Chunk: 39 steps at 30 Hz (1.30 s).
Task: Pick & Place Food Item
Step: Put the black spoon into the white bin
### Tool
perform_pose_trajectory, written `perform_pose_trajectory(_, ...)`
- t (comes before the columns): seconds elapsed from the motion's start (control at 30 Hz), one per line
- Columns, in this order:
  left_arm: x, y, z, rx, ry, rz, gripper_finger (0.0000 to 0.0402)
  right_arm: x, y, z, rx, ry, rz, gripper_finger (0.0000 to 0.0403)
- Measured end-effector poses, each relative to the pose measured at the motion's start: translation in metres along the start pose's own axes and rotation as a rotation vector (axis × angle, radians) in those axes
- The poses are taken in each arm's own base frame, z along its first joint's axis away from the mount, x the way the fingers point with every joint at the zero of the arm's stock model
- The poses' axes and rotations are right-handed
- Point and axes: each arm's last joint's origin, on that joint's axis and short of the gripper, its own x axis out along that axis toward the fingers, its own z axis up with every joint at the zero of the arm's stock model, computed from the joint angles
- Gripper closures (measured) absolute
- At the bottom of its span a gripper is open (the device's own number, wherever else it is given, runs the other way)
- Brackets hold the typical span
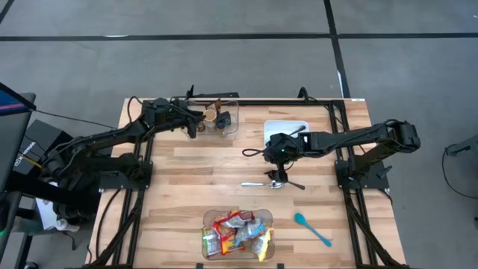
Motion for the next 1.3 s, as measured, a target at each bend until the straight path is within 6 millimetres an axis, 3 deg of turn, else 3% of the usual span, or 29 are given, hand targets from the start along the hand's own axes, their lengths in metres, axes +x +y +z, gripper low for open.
perform_pose_trajectory(0.13, 0.001, -0.005, -0.002, -0.099, 0.021, -0.018, 0.0316, 0.0, 0.0, 0.0, 0.0, 0.0, 0.0, 0.0045)
perform_pose_trajectory(0.3, 0.002, -0.015, -0.004, -0.058, 0.029, -0.065, 0.0317, 0.0, 0.001, 0.0, -0.003, 0.005, 0.003, 0.0045)
perform_pose_trajectory(0.57, -0.003, -0.06, 0.0, 0.163, -0.062, -0.358, 0.0316, 0.0, 0.002, -0.001, -0.004, 0.01, 0.005, 0.0045)
perform_pose_trajectory(0.8, -0.016, -0.087, 0.008, 0.187, -0.184, -0.498, 0.0317, 0.0, 0.005, -0.009, 0.046, 0.092, 0.015, 0.0045)
perform_pose_trajectory(1.3, -0.031, -0.102, 0.014, 0.146, -0.248, -0.592, 0.0317, -0.005, 0.023, -0.03, 0.23, 0.341, 0.026, 0.0045)
